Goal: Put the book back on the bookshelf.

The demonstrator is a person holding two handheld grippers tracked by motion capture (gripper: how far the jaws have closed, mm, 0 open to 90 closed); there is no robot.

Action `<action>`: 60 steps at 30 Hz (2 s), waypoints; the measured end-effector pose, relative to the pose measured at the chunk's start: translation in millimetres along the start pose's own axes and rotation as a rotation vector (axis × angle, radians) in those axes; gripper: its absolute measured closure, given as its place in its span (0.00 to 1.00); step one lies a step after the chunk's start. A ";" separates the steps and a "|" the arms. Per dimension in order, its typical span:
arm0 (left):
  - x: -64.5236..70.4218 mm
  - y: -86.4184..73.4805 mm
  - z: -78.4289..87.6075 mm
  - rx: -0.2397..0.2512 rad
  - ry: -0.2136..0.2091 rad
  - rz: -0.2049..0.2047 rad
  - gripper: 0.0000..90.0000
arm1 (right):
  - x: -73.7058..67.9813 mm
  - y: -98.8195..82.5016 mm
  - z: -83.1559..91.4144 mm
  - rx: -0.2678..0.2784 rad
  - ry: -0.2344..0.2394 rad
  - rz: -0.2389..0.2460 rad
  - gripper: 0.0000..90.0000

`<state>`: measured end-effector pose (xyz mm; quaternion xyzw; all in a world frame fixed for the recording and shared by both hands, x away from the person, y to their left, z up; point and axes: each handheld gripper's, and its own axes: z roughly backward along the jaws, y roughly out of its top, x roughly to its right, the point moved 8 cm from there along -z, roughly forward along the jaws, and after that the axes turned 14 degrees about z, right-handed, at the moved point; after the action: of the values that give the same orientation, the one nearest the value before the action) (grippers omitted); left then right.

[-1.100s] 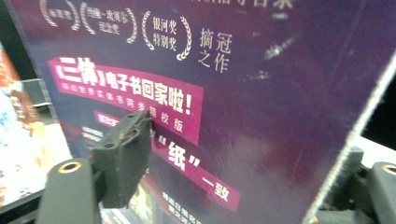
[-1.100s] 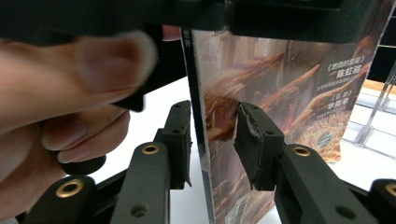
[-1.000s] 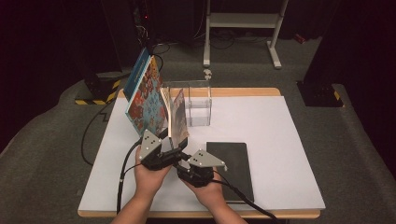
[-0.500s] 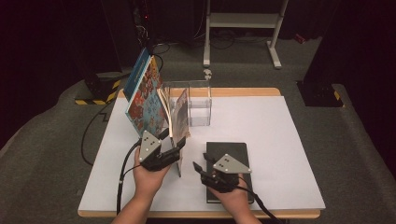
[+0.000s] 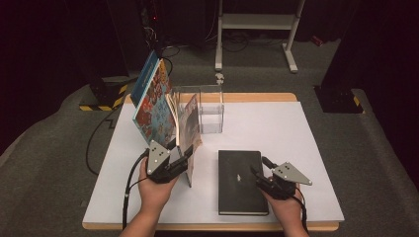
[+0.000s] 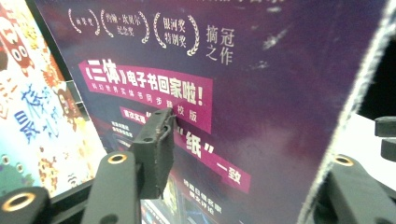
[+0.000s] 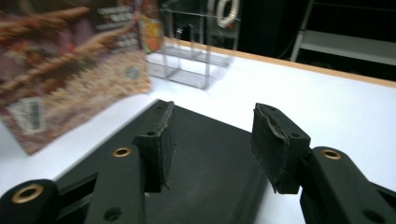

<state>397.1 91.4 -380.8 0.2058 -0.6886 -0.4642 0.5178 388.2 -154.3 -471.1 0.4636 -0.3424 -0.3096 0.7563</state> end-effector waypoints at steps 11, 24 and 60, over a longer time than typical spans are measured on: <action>-4.4 8.2 10.2 0.027 0.027 -0.027 0.80 | 6.9 -6.8 0.8 -0.004 -0.009 -0.051 0.55; -16.1 16.6 14.7 0.036 0.009 -0.004 0.93 | 8.8 -9.6 1.2 -0.008 -0.014 -0.060 0.56; -23.4 26.4 10.7 -0.025 -0.049 0.001 0.77 | 7.5 -16.4 -1.3 -0.029 -0.002 -0.072 0.56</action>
<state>401.5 126.7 -370.9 0.1875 -0.6954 -0.4773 0.5034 391.1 -165.8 -484.8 0.4643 -0.3216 -0.3418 0.7511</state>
